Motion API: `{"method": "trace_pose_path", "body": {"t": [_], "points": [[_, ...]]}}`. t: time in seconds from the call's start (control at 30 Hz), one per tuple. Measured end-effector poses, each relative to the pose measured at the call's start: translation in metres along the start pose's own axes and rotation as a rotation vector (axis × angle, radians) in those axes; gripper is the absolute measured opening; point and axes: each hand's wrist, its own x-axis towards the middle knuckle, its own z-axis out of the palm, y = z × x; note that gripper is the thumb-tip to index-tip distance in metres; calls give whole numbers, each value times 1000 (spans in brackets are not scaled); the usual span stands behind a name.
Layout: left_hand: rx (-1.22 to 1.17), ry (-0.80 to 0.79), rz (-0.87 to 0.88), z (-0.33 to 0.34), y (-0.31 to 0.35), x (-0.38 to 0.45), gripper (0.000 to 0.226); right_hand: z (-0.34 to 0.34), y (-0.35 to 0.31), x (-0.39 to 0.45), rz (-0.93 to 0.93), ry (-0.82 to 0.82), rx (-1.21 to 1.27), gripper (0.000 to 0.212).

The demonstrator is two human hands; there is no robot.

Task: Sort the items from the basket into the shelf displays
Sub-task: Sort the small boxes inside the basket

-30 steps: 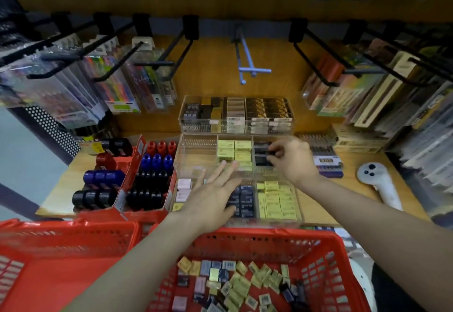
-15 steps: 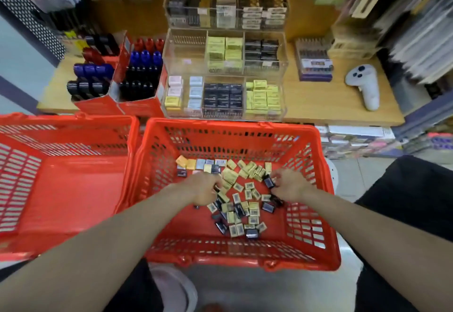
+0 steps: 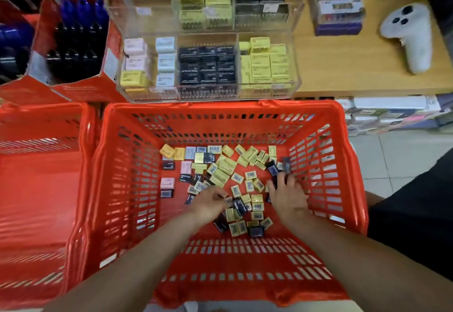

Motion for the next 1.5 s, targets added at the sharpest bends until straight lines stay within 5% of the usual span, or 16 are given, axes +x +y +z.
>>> {"method": "trace_pose_path", "body": {"t": [0.2,0.37,0.57,0.7,0.93,1.1,1.23,1.4,1.5], "points": [[-163,43,-1,-5,17,3,17,11,3,1,-111,37,-10,62],[-209,-22,19,1,23,-17,17,16,-1,-8,-64,35,309,74],[-346,34,0,-10,24,-40,14,-27,3,-20,178,80,1162,46],[-645,7,-12,-23,47,-74,14,-98,7,-49,-10,0,1683,36],[-1271,-405,147,-75,113,-180,64,-246,20,-151,-630,363,1455,45],[-1148,-391,353,-106,148,-242,52,-306,37,-196,-666,606,956,63],[-1054,-379,378,-110,156,-252,54,-321,49,-204,-655,487,1018,80],[-972,-316,424,-102,167,-234,51,-320,72,-199,-670,316,1239,81],[-961,-260,437,-100,171,-223,41,-329,84,-193,-584,349,1186,67]]}}
